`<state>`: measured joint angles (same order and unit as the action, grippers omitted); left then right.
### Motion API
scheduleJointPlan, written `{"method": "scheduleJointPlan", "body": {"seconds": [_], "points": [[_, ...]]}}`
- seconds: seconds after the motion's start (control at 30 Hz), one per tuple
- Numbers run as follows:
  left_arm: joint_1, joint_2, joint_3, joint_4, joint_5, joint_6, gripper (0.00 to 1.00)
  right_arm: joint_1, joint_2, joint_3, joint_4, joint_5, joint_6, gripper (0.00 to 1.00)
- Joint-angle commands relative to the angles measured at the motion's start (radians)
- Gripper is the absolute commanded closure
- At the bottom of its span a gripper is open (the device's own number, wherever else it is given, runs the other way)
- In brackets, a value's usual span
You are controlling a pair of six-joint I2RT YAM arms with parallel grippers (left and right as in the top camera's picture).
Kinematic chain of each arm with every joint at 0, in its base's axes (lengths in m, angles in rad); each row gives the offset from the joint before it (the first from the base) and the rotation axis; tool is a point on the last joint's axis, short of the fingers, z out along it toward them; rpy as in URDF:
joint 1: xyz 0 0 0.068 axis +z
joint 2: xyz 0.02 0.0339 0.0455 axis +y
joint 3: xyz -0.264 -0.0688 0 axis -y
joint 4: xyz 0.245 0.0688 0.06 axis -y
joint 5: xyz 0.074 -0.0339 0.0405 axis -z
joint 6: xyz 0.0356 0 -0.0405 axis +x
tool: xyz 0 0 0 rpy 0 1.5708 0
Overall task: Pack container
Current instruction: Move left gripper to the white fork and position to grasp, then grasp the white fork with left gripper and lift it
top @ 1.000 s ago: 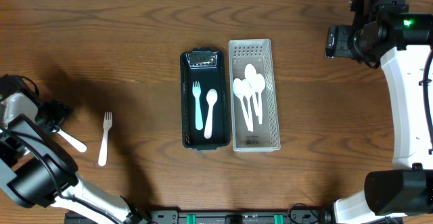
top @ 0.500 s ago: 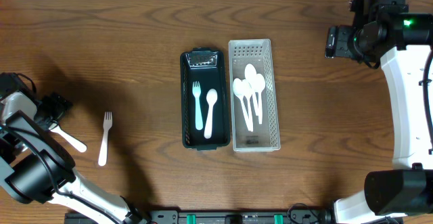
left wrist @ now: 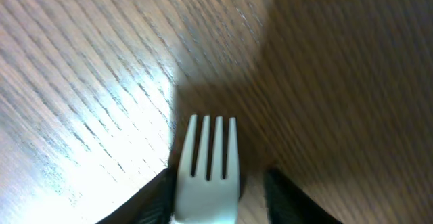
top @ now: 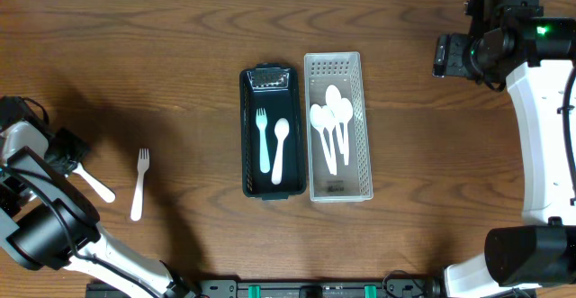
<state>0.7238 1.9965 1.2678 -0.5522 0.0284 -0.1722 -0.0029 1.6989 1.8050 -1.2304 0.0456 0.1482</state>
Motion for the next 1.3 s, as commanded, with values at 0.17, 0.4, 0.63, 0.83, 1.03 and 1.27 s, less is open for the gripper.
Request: {"method": "scheduleJointPlan", "body": {"seconds": [0.17,0.4,0.63,0.83,1.03,1.27], "points": [[0.000,0.075,-0.037,-0.047,0.032,0.007,0.72,-0.005,0.005,0.000,0.000,0.011,-0.004,0.18],[-0.010,0.035,-0.031,-0.058,0.033,-0.001,0.89,-0.005,0.005,0.000,0.000,0.011,-0.004,0.18],[-0.136,-0.194,0.024,-0.167,0.082,-0.004,0.91,-0.005,0.005,0.000,0.011,0.010,-0.003,0.18],[-0.388,-0.459,0.084,-0.250,0.121,-0.005,0.92,-0.005,0.005,0.000,0.020,0.010,0.012,0.18],[-0.729,-0.594,0.106,-0.258,0.121,-0.041,0.94,-0.005,0.005,0.000,0.016,0.010,0.011,0.18],[-1.036,-0.544,0.105,-0.233,0.117,-0.165,0.94,-0.005,0.005,0.000,0.003,0.010,0.011,0.17]]}}
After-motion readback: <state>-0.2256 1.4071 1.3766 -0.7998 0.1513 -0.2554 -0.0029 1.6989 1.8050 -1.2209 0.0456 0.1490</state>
